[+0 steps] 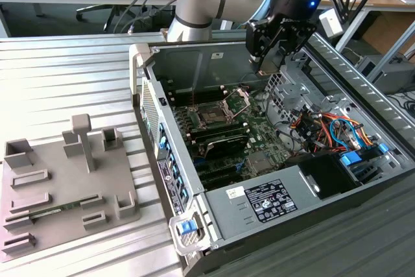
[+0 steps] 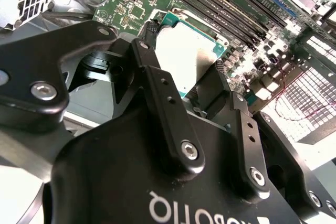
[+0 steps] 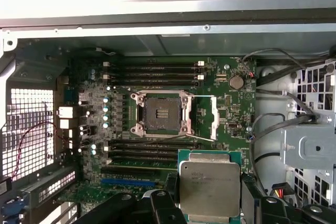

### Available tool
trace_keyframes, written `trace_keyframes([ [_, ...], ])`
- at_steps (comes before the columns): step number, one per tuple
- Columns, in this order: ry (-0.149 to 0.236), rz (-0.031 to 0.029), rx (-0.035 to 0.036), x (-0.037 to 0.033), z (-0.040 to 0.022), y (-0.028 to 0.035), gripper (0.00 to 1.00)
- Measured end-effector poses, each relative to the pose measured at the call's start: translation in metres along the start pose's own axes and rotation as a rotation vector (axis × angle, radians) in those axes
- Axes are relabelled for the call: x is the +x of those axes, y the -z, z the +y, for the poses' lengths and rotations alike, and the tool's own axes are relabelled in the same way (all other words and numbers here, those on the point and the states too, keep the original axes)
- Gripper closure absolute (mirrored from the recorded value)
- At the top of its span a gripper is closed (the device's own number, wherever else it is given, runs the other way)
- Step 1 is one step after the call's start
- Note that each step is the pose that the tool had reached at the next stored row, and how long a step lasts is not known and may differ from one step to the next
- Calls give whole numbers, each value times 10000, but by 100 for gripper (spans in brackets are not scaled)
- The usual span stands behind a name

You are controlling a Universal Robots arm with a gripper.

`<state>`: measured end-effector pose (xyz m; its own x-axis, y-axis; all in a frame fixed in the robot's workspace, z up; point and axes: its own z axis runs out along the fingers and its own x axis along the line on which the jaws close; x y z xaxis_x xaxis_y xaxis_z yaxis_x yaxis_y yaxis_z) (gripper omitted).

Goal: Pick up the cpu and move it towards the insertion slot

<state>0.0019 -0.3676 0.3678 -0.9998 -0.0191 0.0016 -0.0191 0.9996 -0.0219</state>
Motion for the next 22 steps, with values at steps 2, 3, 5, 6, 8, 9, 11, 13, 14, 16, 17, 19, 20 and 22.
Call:
trace_keyframes([
  [2,0,0,0,0,0,-6,45],
  [3,0,0,0,0,0,-9,45],
  [5,0,0,0,0,0,-12,45],
  [6,0,0,0,0,0,-14,45],
  [8,0,0,0,0,0,-19,45],
  [9,0,0,0,0,0,-21,45],
  [11,0,0,0,0,1,-25,45],
  [13,0,0,0,0,1,-30,45],
  [14,0,0,0,0,1,-32,45],
  [16,0,0,1,0,1,-38,45],
  [17,0,0,2,0,1,-41,45],
  [19,0,0,2,0,1,-45,45],
  [20,0,0,3,0,1,-47,45],
  [22,0,0,4,0,1,-51,45],
])
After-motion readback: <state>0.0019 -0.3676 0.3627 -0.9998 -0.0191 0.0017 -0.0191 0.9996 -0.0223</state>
